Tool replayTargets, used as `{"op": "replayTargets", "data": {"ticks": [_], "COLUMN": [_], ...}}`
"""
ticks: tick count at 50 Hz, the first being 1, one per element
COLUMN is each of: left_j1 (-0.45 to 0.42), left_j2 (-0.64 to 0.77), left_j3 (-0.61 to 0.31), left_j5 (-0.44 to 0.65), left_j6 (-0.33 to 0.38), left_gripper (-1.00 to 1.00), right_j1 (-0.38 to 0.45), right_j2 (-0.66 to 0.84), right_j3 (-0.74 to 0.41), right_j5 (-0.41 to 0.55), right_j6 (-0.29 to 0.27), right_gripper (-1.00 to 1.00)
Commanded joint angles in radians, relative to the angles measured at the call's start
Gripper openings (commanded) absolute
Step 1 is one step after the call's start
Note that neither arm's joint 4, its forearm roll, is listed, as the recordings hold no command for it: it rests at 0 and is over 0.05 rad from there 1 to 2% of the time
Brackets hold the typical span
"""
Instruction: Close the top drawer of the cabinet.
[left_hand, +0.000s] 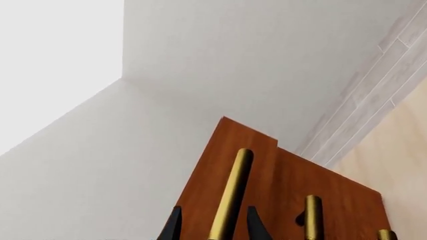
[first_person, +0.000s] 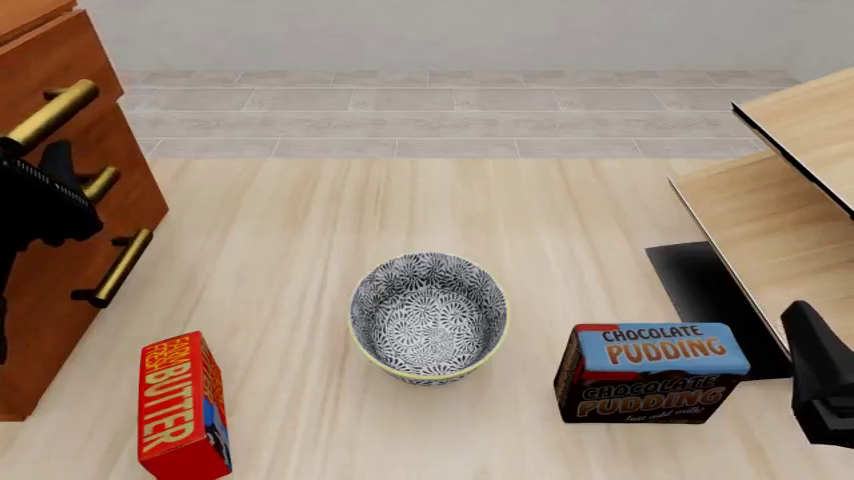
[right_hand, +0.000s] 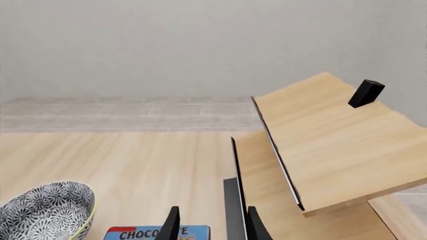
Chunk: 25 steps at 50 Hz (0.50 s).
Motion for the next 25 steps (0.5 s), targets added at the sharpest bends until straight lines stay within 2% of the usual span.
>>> {"op": "replayTargets", "data": {"ticks": [1,25], "left_j1": [0.039,0.066], "left_j2": [0.002,0.011], "left_j3": [-0.005,-0.021], "left_j5": [-0.011,-0.011], "left_j6": [0.006,0.005], "left_gripper": [1.0,1.0], "right_j1": [0.005,0.009], "right_j2": [0.0,0.0], "right_j3": [-0.011,0.002], "right_j5": [-0.002,-0.006], "right_j6": [0.0,-0.001], "right_gripper": [1.0,1.0]}}
